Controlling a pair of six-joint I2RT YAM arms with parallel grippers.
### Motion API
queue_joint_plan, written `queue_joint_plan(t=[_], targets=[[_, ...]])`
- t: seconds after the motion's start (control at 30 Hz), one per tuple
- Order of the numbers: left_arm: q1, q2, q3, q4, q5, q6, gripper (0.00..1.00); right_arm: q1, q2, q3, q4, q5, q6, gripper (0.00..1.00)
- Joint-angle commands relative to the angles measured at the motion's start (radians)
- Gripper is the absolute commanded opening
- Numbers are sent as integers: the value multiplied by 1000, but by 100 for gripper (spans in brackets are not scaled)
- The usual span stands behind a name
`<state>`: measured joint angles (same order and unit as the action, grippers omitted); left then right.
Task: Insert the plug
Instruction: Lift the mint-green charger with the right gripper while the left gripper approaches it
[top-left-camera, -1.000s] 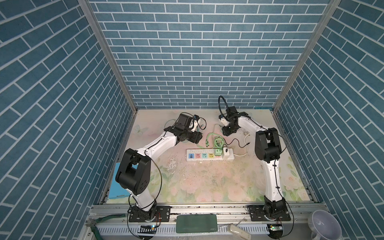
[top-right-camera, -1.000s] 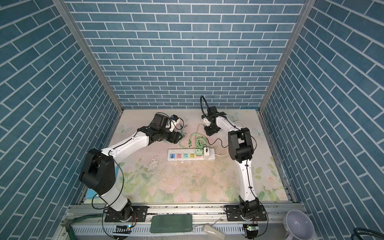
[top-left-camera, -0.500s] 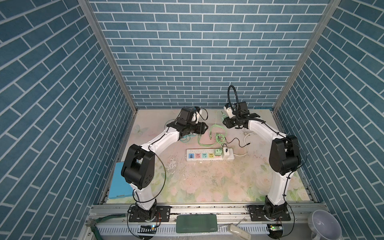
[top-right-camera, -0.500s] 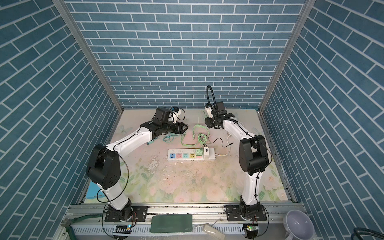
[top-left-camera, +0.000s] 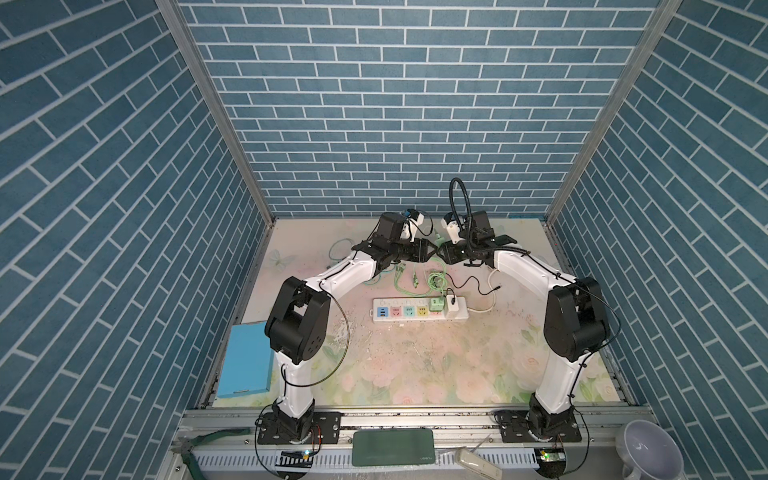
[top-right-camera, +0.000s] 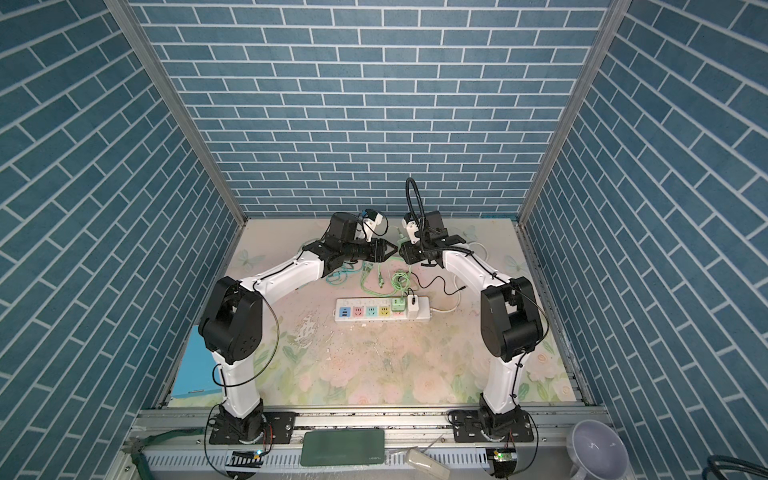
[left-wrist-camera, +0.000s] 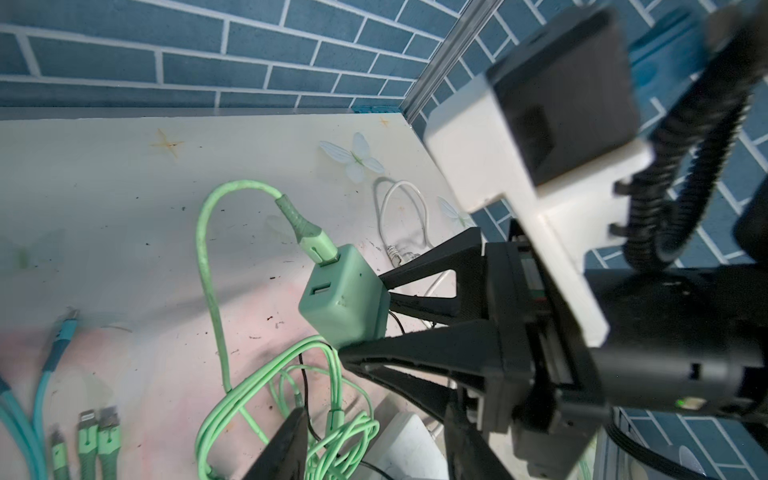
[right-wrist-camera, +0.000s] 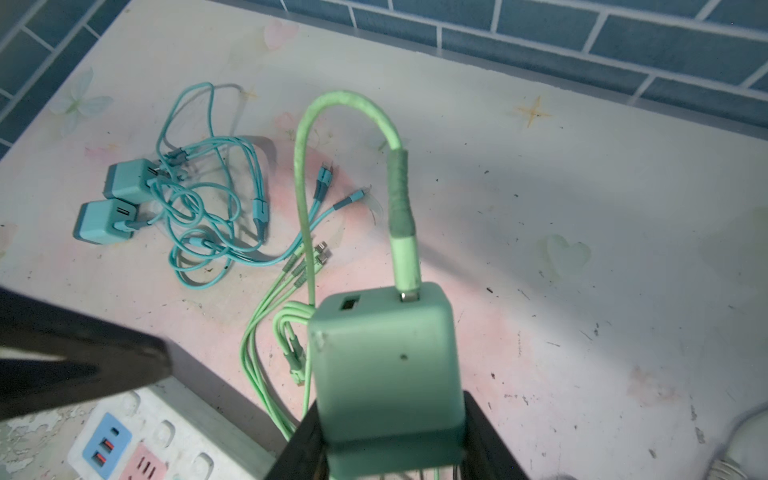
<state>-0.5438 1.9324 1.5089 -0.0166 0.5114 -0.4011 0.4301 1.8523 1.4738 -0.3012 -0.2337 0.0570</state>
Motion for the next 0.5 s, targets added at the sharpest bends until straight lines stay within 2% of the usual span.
queue_joint_plan(t=[0.0,0.27,0.47], targets=[[0,7,16,51,10,-23,52,-2,-67,-51,86,-31,36,14],[-1,20,14,161,-7,-91,49,0,-115,-106,142,-41,40,13],[-2,54,43,174,-13,-116,47,-1,-146,-151,194,-66,56,14]])
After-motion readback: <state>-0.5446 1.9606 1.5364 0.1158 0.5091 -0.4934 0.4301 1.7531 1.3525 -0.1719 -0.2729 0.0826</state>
